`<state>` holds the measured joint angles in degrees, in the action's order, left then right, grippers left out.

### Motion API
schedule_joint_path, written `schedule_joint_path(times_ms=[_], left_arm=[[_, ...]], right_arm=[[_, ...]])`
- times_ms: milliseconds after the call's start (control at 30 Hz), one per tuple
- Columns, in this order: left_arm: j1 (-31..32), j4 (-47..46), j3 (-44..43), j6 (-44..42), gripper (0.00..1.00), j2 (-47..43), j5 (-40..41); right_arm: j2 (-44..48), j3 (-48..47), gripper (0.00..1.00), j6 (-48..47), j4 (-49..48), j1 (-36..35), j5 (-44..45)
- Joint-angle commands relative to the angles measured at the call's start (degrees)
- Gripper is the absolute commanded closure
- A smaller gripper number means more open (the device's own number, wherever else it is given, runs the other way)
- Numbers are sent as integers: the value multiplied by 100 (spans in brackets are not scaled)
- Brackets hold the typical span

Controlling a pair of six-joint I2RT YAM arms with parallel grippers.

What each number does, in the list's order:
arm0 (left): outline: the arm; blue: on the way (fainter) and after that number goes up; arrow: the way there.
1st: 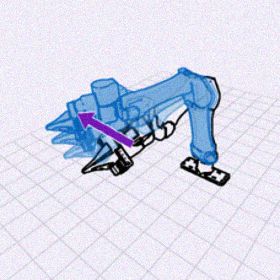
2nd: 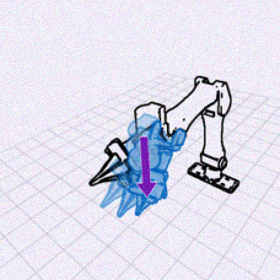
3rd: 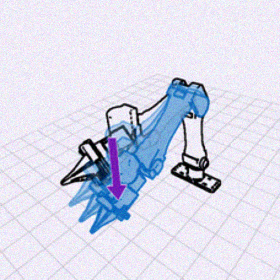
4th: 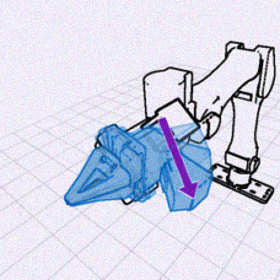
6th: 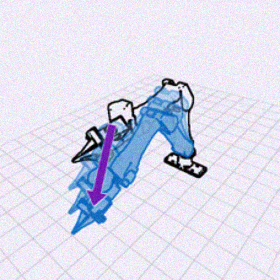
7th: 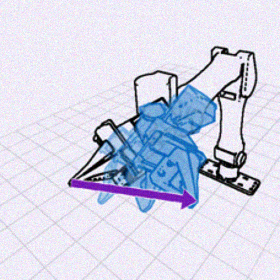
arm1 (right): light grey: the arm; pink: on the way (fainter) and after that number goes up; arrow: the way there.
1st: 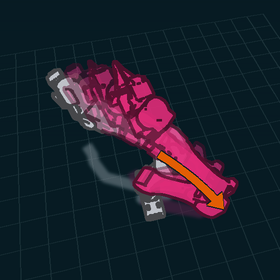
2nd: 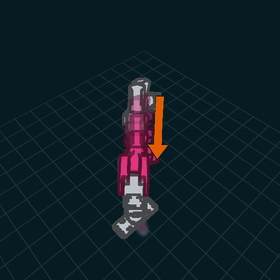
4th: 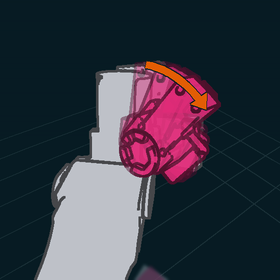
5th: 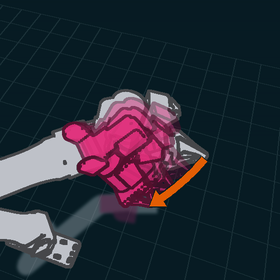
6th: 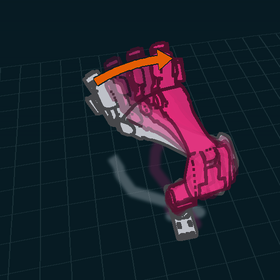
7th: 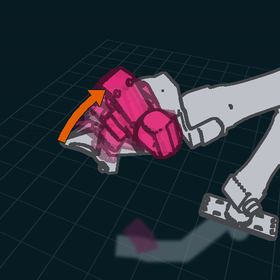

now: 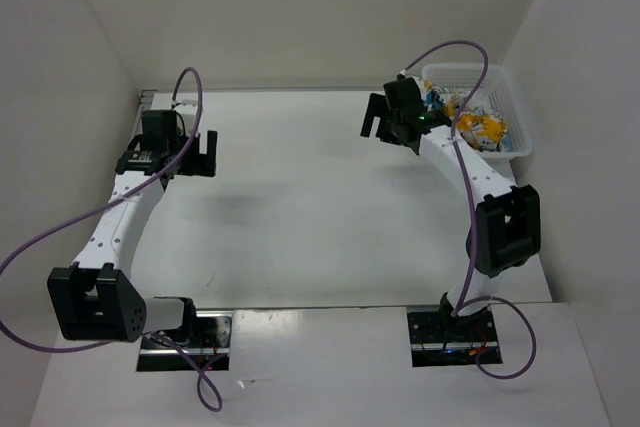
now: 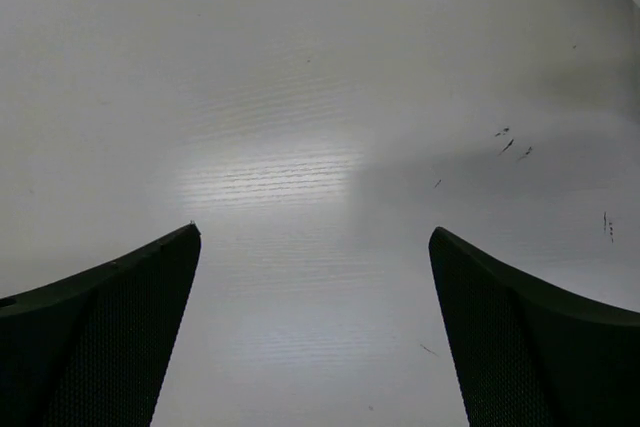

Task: Fold and stack the shorts
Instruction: Grab the shorts from the pile

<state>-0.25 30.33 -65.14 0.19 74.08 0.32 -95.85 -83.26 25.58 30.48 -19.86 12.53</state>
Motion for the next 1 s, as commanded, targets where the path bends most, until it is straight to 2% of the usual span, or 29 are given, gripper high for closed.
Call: schedule_joint_path(times_ms=[0,167,367,467,500,567,633,733,800,900,967], left_arm=[[8,-35,-103,-19,1,-61,-268],[69,-36,-349,-19,1,237,-638],[69,290,-1086,-19,1,554,-462],[69,421,-1342,-19,1,669,-392],[69,421,-1343,-19,1,730,-392],[69,421,-1413,-19,1,730,-322],[69,421,-1413,-19,1,783,-322],[122,421,-1413,-19,1,845,-251],[262,369,-1475,-19,1,845,-111],[315,369,-1580,-19,1,845,-111],[315,369,-1580,-19,1,845,-164]], right_arm=[[-91,-313,0,87,-16,-1,73],[312,-7,0,35,-182,-1,723],[1243,600,0,-308,-753,596,523],[1438,523,2,173,-563,1587,85],[1438,461,3,393,-465,2278,-152],[1368,382,3,395,-412,2766,-662],[1140,198,3,395,-359,3039,-560],[606,-170,20,596,-227,3320,-559],[157,-452,26,658,-53,3453,-699],[-705,-1050,26,729,89,3515,-753],[-1048,-1420,22,834,90,3515,-814]])
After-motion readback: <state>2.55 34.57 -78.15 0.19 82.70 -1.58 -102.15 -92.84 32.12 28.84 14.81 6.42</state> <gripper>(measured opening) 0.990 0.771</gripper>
